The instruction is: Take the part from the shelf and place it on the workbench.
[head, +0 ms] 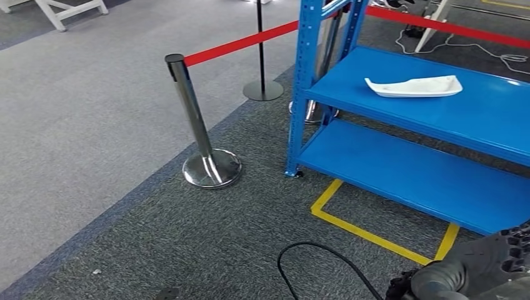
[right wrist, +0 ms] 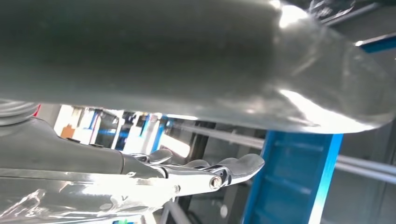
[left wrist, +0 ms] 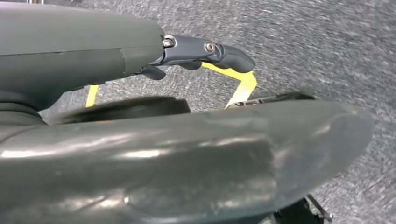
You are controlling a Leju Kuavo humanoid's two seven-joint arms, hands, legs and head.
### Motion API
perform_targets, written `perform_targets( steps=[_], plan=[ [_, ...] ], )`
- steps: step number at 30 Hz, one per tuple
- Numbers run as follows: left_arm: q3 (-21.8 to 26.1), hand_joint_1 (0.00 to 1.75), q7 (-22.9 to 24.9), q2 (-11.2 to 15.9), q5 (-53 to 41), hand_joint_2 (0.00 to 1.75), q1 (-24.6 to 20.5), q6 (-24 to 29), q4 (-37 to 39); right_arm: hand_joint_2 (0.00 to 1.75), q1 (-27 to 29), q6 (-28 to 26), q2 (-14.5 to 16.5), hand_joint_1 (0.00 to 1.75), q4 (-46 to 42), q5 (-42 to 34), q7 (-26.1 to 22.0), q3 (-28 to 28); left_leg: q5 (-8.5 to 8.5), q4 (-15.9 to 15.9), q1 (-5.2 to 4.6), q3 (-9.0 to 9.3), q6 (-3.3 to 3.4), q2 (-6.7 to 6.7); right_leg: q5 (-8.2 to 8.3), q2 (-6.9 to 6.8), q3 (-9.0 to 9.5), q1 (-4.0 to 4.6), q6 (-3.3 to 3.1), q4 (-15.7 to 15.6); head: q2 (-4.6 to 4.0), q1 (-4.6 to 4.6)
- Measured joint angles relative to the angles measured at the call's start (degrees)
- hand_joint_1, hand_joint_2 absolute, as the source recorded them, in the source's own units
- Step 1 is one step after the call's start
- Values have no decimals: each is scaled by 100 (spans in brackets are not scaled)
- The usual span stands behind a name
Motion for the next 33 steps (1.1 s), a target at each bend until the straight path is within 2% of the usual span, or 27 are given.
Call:
perform_targets(
  steps=[2,3,4,5,6,7,8,9,11,12,13,14,15,16,17,18,19,20,21,22,24,25,26,27,29,31,33],
  plan=[
    [0,0,-5,-2,1,0,-1,0,0,0,3,0,5,0,-11,8,0,-16,-319,557,18,-255,-50,-333,19,149,-5,-27,-45,-13,0,-21],
    [1,0,-7,0,2,0,7,1,0,0,4,0,5,0,-13,10,0,-24,-491,956,19,-461,-59,-427,22,230,-12,-32,-59,-13,0,-28],
    [2,0,-7,3,4,0,16,2,0,0,6,0,6,0,-15,13,0,-32,-594,1291,19,-649,-61,-463,24,319,-18,-33,-67,-13,0,-30],
    [3,0,-7,5,8,0,22,3,0,0,9,0,7,0,-19,15,0,-43,-592,1471,19,-771,-58,-477,26,411,-20,-34,-68,-12,0,-32],
    [5,0,-7,7,12,0,23,4,0,0,13,0,8,0,-25,16,-1,-57,-474,1443,20,-794,-48,-488,29,502,-18,-35,-65,-12,0,-31],
    [6,0,-7,7,16,0,18,3,0,0,17,0,10,0,-36,18,-2,-74,-270,1217,23,-717,-34,-519,34,590,-15,-38,-57,-12,0,-31],
    [7,0,-9,7,18,0,13,1,0,0,20,0,13,0,-49,19,-3,-90,-38,867,31,-572,-20,-611,41,671,-13,-44,-44,-12,0,-31],
    [7,0,-12,5,21,0,8,-1,0,0,23,0,17,0,-65,19,-4,-106,139,494,45,-414,-1,-764,44,749,-21,-37,-22,0,0,-32],
    [7,0,-18,4,25,0,3,-4,0,0,31,0,22,0,-98,19,-7,-134,269,20,68,-213,33,-1000,64,886,-64,-38,41,9,0,-34],
    [7,0,-20,2,29,0,0,-4,0,0,37,0,23,0,-113,17,-8,-150,255,-54,67,-186,57,-1029,79,949,-89,-44,81,1,0,-38],
    [8,0,-20,-1,35,0,-2,-4,0,0,43,0,24,0,-130,16,-8,-166,254,-74,68,-182,84,-974,98,1002,-117,-59,121,-19,0,-40],
    [9,0,-20,-3,42,0,-6,-4,0,0,48,0,26,0,-150,10,-9,-182,269,-93,66,-178,120,-912,96,960,-139,-64,153,-15,0,-41],
    [11,0,-20,-6,48,0,-9,-4,0,0,52,0,28,0,-168,4,-9,-196,282,-111,69,-172,158,-845,39,836,-184,-61,178,57,0,-28],
    [13,0,-21,-8,52,0,-8,-4,0,0,54,0,31,0,-185,-3,-9,-207,292,-129,74,-166,192,-767,-89,663,-281,-53,197,253,0,-7],
    [15,0,-21,-6,54,0,-2,-4,0,0,55,0,34,0,-196,-9,-9,-218,293,-135,68,-163,214,-686,-271,469,-417,-46,209,562,0,10],
    [20,0,-22,-5,55,0,11,-5,0,0,57,0,36,0,-201,-12,-9,-227,287,-135,63,-162,230,-603,-472,348,-593,-43,224,946,0,28],
    [26,0,-22,-3,58,0,24,-5,0,0,59,0,38,0,-202,-16,-9,-239,283,-134,59,-161,235,-513,-626,292,-756,-44,238,1308,0,30],
    [31,0,-22,-1,60,0,31,-7,0,0,63,0,39,0,-204,-20,-9,-253,278,-133,57,-158,237,-424,-680,265,-843,-44,247,1521,0,29],
    [35,0,-22,0,62,0,32,-11,0,0,66,0,42,0,-208,-23,-9,-268,271,-133,57,-151,233,-339,-629,242,-822,-45,254,1523,0,31],
    [37,0,-22,-2,62,0,28,-17,0,0,69,0,45,0,-212,-25,-9,-282,261,-132,58,-137,223,-260,-484,204,-680,-45,256,1294,0,30],
    [39,0,-22,-3,61,0,20,-31,0,0,72,-1,52,0,-221,-25,-10,-305,224,-124,41,-95,182,-132,-173,-35,-219,-27,243,515,0,34],
    [40,0,-22,-2,61,0,19,-34,0,0,73,-1,57,0,-228,-24,-10,-315,204,-117,24,-74,154,-85,-86,-137,-41,-19,211,216,0,29],
    [40,0,-22,1,61,0,18,-36,0,0,75,-1,61,0,-238,-24,-11,-326,190,-112,6,-54,127,-42,-61,-205,51,-8,174,54,0,22],
    [42,0,-22,4,61,0,16,-36,0,0,79,0,65,0,-248,-23,-11,-340,183,-113,-9,-40,101,3,-73,-194,64,6,129,13,0,14],
    [47,0,-22,5,61,0,6,-38,0,0,88,0,75,0,-267,-22,-11,-369,168,-121,2,-14,44,74,-45,-47,40,-4,43,4,0,3],
    [59,0,-22,2,61,0,-2,-40,0,0,93,0,84,0,-289,-21,-11,-388,1,73,20,-88,-27,-101,-13,85,28,-31,-21,-15,0,-5],
    [81,0,-24,3,61,0,2,-42,0,0,94,0,88,0,-304,-20,-13,-395,-367,733,29,-398,-69,-374,6,216,10,-50,-57,-20,0,-20]
  ],
)
